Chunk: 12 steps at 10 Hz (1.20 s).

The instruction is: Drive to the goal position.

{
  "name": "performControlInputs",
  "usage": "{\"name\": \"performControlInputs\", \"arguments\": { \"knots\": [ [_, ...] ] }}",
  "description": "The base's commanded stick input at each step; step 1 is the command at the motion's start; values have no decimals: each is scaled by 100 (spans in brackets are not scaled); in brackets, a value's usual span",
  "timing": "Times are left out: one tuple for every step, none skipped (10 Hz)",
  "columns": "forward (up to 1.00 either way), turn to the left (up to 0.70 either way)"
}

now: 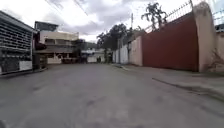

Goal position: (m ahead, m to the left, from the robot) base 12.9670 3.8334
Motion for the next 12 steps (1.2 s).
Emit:
{"name": "performControlInputs", "arguments": {
  "knots": [
    [100, 23],
    [100, -7],
    [100, -17],
    [100, -17],
    [100, -17],
    [100, -17],
    [100, -17],
    [100, -17],
    [100, -17],
    [100, -17],
    [100, -17],
    [100, -17]
  ]
}}
